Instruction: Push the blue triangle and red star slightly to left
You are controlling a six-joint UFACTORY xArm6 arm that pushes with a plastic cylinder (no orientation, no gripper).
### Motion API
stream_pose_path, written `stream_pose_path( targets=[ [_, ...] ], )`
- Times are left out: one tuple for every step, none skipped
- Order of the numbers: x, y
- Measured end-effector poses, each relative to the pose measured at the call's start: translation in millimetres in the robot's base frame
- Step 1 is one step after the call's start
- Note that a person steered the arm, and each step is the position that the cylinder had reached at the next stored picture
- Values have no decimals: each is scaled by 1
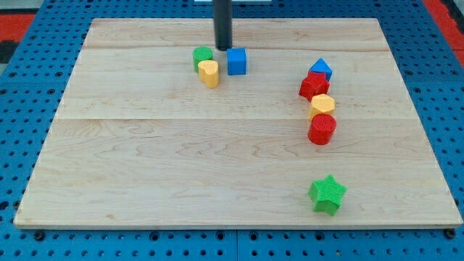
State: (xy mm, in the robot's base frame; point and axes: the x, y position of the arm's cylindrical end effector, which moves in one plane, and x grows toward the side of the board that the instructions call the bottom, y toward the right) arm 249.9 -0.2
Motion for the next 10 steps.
stream_pose_path(
  targets=[
    [-11, 70],
    [-2, 125],
    [-2, 144],
    [-2, 153],
    [-2, 153],
    [-2, 163],
    [12, 177],
    [52, 144],
    [81, 154],
    [79, 206]
  ],
)
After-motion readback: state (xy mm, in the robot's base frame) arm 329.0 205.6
